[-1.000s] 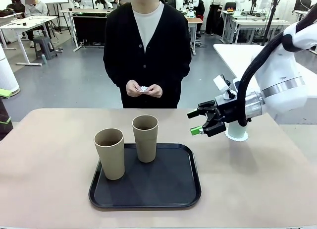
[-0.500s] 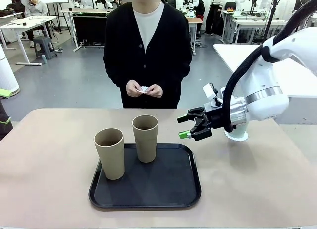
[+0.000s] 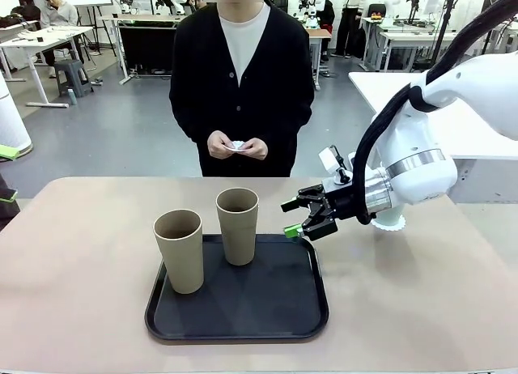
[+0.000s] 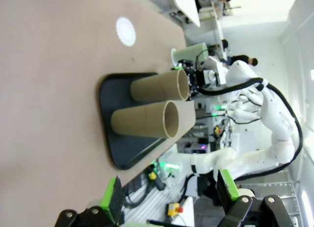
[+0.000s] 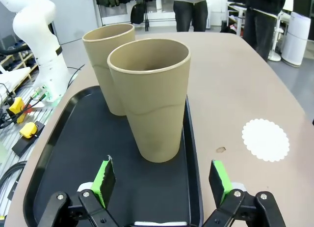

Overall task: Place coasters on the table and set cups on them.
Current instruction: Take one Reusable plastic cup from the Flat Tray and place it on a coaster set by the human.

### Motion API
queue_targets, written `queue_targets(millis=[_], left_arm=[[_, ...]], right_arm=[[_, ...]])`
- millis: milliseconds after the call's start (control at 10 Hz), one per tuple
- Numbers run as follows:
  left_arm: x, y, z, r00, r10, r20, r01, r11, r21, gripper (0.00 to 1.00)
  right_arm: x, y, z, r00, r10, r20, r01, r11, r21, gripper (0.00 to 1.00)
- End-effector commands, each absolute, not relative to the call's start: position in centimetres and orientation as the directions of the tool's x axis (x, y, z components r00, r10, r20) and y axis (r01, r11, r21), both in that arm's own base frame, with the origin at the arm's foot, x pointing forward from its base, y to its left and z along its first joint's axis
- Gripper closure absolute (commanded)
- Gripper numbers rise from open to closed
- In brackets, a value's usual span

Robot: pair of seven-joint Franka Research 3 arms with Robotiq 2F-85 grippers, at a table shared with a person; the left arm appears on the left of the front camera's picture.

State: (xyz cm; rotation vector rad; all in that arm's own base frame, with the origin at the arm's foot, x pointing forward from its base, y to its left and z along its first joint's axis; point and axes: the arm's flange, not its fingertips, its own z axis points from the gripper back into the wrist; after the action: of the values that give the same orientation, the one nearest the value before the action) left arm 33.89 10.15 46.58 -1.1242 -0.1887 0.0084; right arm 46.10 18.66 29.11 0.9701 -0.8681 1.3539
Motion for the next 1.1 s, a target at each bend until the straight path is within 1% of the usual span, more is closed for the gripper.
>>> queue_targets(millis=[0, 300, 400, 600, 1000], left_arm=[[33.8, 10.2, 46.7, 0.983, 0.102, 0.155, 0.097, 0.424, -0.9, 0.0], [33.8, 10.2, 46.7, 0.983, 0.102, 0.155, 0.097, 0.424, -0.9, 0.0], [33.8, 10.2, 46.7, 0.983, 0.102, 0.155, 0.097, 0.424, -0.9, 0.0], [33.8, 10.2, 46.7, 0.983, 0.102, 0.155, 0.097, 0.424, -0.9, 0.0], [33.8, 10.2, 46.7, 0.983, 0.102, 0.155, 0.097, 0.424, -0.9, 0.0]], right_arm=[[46.2, 18.4, 29.2, 0.045, 0.365, 0.93, -0.998, -0.027, 0.059, 0.0], [46.1, 18.5, 29.1, 0.046, 0.374, 0.926, -0.998, -0.023, 0.059, 0.0], [45.9, 18.3, 28.9, 0.02, 0.342, 0.94, -0.999, -0.021, 0.029, 0.0], [45.3, 18.4, 28.0, 0.013, 0.269, 0.963, -1.0, -0.004, 0.015, 0.0], [45.3, 20.5, 24.5, 0.06, 0.238, 0.969, -0.998, -0.007, 0.063, 0.0]])
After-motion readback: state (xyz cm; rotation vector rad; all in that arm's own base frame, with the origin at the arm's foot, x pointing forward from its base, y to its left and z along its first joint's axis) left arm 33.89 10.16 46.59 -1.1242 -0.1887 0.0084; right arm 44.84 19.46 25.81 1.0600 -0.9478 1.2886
